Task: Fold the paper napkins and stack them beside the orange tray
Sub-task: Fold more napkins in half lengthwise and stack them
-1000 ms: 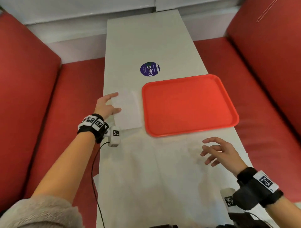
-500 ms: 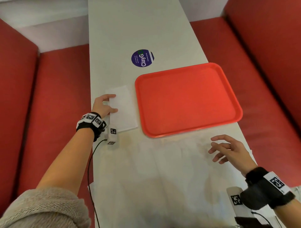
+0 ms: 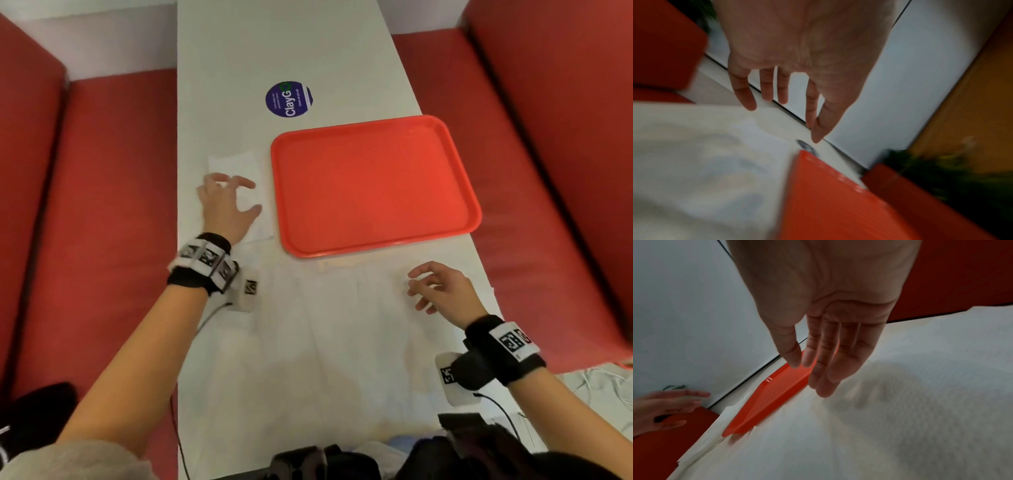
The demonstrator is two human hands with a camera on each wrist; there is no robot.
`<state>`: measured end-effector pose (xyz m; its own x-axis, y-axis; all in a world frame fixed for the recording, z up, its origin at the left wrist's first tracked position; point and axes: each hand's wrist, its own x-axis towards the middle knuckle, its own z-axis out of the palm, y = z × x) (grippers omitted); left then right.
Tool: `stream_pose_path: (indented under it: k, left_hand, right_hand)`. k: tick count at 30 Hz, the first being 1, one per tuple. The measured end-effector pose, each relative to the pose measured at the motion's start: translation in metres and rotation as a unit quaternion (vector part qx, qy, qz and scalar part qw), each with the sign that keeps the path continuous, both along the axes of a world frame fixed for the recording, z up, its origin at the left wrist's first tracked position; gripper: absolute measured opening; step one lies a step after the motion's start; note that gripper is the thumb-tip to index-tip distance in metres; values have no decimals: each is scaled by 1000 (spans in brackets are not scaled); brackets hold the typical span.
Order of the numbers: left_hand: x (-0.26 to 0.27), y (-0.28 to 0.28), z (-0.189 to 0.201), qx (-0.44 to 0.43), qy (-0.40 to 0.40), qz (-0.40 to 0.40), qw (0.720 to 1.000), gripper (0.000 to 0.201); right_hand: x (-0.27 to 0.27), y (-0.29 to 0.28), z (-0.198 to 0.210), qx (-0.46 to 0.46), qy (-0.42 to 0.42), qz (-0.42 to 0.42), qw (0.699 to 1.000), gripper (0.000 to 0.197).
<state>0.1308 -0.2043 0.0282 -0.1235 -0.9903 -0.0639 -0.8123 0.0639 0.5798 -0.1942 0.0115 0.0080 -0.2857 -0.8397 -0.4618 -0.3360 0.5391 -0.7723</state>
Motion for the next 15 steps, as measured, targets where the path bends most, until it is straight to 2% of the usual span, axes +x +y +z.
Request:
stream_pose_path:
  k: [2,5,7,9,12,15]
  left_hand:
    - [-29,41,5,14,51,-68,996,23]
    - [-70,106,-9,108,75,-169,977,15]
    - [-95,142,-22,159,23,-206,965,26]
    - [-113,168,-32,183,-38,-217,958,47]
    - [-129,185,-39,170,-52,-196,964,68]
    - [-135,184,-46,176,-49,-176,967,74]
  right_hand:
    - [-1,7,-3,1,5,1,1000,7]
    - [-3,21,-6,8,34,24,999,8]
    - [-7,32,-8,13,57,36,998,10]
    - [-10,43,-13,21,94,49,994,15]
    - [-3,62,-24,37,160,122,979,37]
    - [3,75,-35,17,169,147,974,49]
